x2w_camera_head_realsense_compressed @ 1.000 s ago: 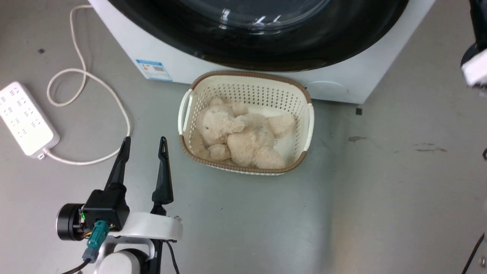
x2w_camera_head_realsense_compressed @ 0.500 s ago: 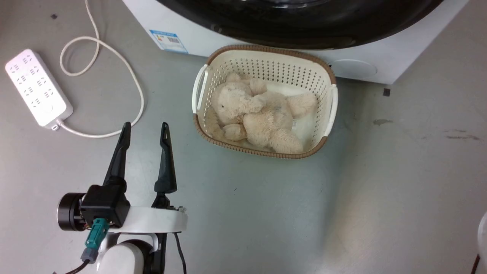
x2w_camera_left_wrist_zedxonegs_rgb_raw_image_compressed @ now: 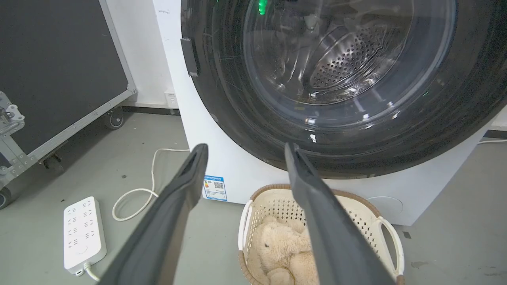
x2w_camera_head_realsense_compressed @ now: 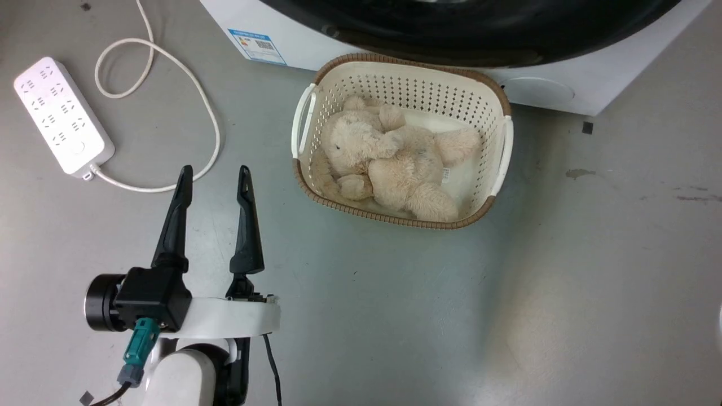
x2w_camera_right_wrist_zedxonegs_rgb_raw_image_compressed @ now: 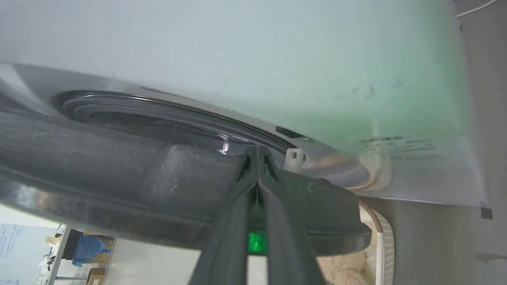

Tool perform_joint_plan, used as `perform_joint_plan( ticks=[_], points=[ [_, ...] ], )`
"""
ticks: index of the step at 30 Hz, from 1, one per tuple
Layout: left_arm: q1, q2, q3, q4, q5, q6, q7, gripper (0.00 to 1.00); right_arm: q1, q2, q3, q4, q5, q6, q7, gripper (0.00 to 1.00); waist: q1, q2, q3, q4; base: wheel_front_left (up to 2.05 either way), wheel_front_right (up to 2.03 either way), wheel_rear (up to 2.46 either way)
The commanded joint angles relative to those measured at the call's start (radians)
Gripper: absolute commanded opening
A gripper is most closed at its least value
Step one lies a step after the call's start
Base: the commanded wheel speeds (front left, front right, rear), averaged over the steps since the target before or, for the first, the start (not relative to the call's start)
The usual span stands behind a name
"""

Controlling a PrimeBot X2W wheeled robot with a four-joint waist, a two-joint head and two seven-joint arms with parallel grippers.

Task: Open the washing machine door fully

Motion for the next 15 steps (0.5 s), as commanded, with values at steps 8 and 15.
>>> perform_joint_plan(
  ticks=[8,15],
  points=[
    [-0.005,0.001,0.001,0.003,0.001,-0.002,-0.025,1.00,0.064,0.054,-0.082,-0.037,0.051,0.000,0.183,0.00,-0.0001,0.0000,-0.071,-0.019,0.00,0.00,0.00],
    [0.027,0.001,0.007,0.021,0.009,-0.022,-0.039,1.00,0.194,0.089,-0.129,-0.106,0.133,-0.001,0.331,0.00,-0.0001,0.0000,-0.150,-0.027,0.00,0.00,0.00]
  ],
)
